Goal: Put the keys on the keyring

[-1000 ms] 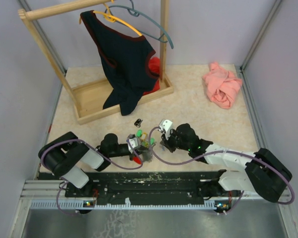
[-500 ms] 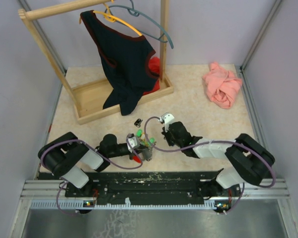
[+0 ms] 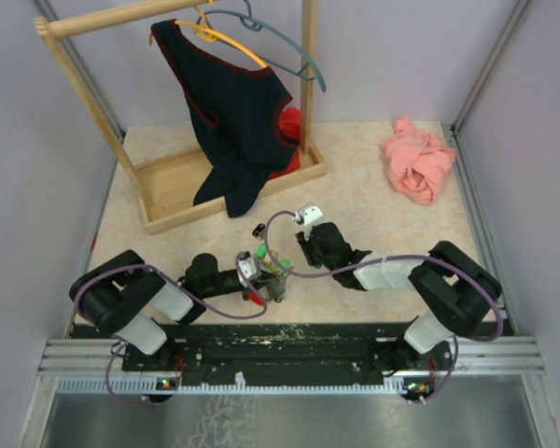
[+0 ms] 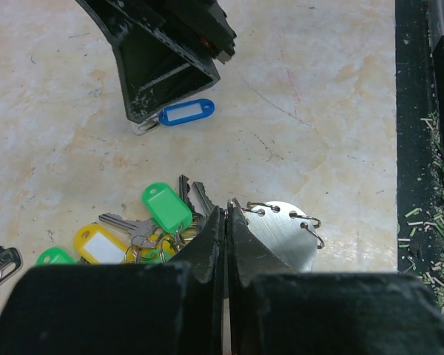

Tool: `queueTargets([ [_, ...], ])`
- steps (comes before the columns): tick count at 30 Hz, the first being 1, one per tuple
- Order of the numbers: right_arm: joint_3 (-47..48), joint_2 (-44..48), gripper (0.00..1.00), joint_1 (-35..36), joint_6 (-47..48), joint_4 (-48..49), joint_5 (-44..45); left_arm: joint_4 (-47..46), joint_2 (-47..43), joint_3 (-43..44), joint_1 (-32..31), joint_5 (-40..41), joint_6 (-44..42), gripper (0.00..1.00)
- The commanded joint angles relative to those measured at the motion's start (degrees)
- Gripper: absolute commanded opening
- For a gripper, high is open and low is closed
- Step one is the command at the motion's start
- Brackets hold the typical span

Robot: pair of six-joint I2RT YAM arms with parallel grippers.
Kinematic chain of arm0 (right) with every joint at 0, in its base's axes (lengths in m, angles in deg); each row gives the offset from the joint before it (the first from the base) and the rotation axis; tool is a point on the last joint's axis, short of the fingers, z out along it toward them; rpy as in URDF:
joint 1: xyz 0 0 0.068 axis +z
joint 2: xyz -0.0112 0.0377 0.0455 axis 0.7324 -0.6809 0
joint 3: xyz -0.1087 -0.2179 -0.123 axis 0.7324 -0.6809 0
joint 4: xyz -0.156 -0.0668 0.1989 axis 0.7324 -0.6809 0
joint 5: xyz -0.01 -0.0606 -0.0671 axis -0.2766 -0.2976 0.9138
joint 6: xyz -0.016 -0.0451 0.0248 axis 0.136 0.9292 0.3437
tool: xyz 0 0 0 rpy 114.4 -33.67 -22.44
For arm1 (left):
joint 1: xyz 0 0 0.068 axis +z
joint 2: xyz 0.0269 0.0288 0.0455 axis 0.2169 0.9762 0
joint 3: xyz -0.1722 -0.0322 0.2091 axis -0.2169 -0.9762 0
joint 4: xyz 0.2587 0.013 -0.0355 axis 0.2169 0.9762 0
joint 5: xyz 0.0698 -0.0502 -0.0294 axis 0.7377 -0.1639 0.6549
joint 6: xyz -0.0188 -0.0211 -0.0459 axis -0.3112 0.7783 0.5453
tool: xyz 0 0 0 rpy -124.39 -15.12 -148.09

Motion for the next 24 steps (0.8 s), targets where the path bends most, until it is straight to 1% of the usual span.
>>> queueTargets([
  [1,8.0,6.5,0.35,-1.3,-2.0,-13.9,-2.4,-2.8,-1.3,-0.5,-0.2,0.1,0.5,0.01],
  [3,11.9,7.0,0.40,-2.7,-2.1,-22.8,-5.4,-2.6,-1.2,-0.3,-0.2,0.2,0.6,0.01],
  [4,14.1,6.8,0.41,-3.7,-2.5,-27.3,-6.8,-2.5,-1.2,-0.3,-0.2,0.2,0.6,0.01],
  [6,18.2,5.8,0.42,-5.6,-2.4,-34.8,-10.2,-2.5,-1.2,-0.2,-0.2,0.1,0.7,0.01],
  [9,22.3,3.8,0.42,-8.4,-1.5,-42.5,-16.3,-2.4,-1.3,-0.2,-0.2,0.1,0.7,0.01],
  [16,28.9,-3.3,0.42,-13.2,1.4,-48.9,-28.0,-2.3,-1.5,-0.2,-0.2,-0.2,0.7,0.01],
  [20,31.5,-5.6,0.38,-14.1,2.5,-49.9,-29.9,-2.1,-1.4,-0.1,-0.2,-0.4,0.7,0.01],
  [24,32.9,-10.1,0.37,-14.1,3.7,-50.5,-30.7,-2.0,-1.4,0.0,-0.2,-0.5,0.7,0.01],
])
